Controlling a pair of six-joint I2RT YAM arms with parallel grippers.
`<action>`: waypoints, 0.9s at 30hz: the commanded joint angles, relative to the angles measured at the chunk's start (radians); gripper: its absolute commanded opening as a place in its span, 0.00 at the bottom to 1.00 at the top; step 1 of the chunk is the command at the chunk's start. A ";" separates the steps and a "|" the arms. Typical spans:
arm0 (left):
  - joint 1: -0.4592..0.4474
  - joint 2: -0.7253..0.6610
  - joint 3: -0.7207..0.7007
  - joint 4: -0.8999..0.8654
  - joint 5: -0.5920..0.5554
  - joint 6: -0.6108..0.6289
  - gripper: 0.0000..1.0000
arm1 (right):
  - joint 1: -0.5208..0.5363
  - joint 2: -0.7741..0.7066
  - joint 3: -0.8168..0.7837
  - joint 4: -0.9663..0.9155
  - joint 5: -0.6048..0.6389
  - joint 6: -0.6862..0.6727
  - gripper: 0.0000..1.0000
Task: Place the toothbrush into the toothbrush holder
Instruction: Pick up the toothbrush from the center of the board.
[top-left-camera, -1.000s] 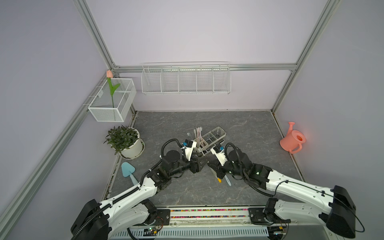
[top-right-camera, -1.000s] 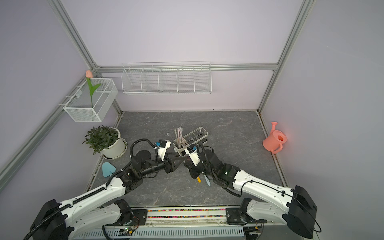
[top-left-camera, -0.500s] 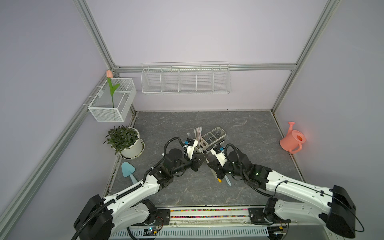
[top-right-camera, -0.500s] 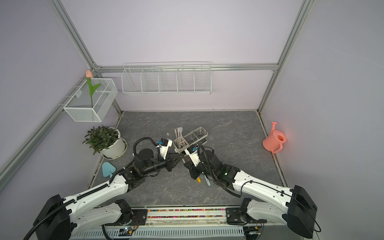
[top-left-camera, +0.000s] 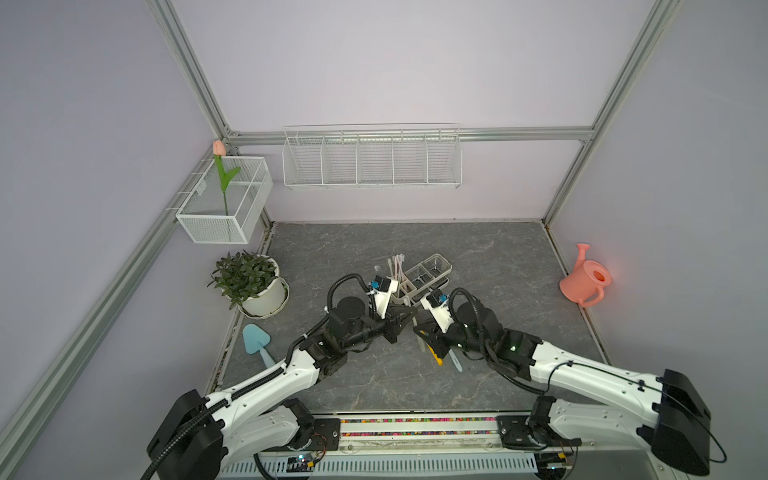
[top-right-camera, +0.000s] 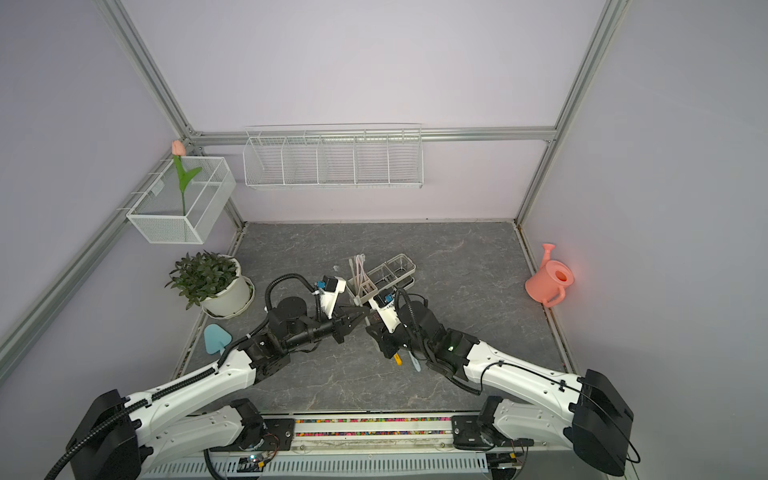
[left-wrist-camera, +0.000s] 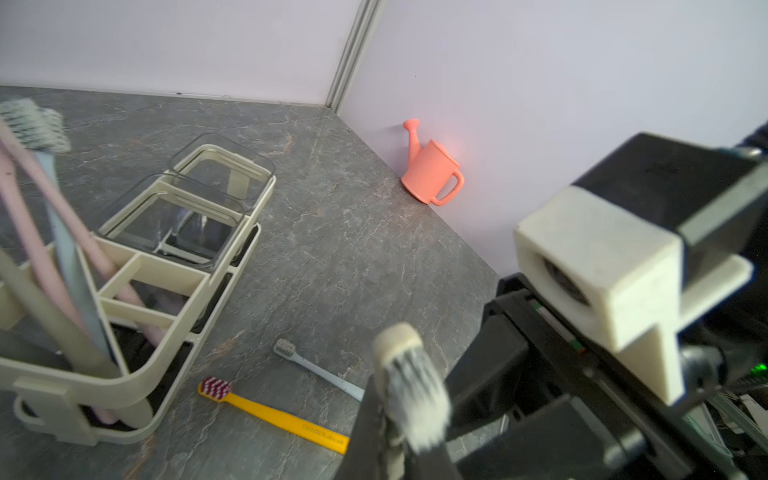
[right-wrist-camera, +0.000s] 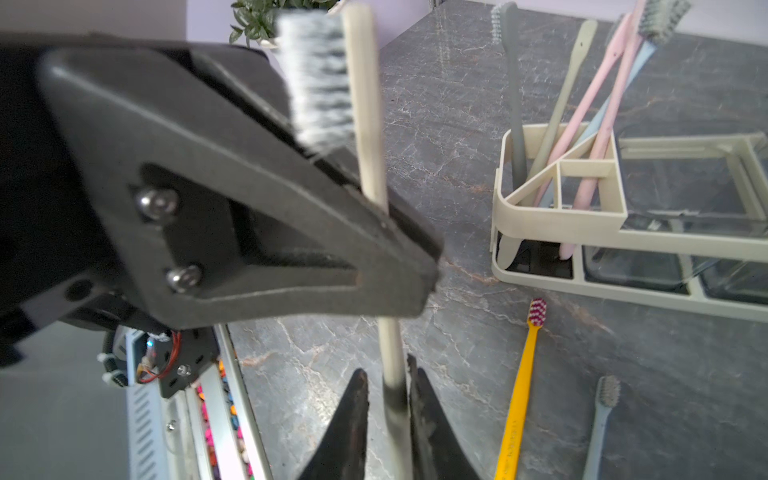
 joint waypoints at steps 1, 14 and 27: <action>0.009 -0.024 0.020 -0.024 -0.073 0.026 0.01 | -0.001 0.006 -0.010 0.018 -0.017 0.008 0.45; 0.009 -0.077 0.018 -0.069 -0.168 0.035 0.00 | -0.015 -0.104 -0.085 0.005 0.012 0.044 0.71; 0.007 0.000 0.132 -0.121 -0.305 0.104 0.00 | -0.042 -0.266 -0.197 -0.041 0.174 0.068 0.86</action>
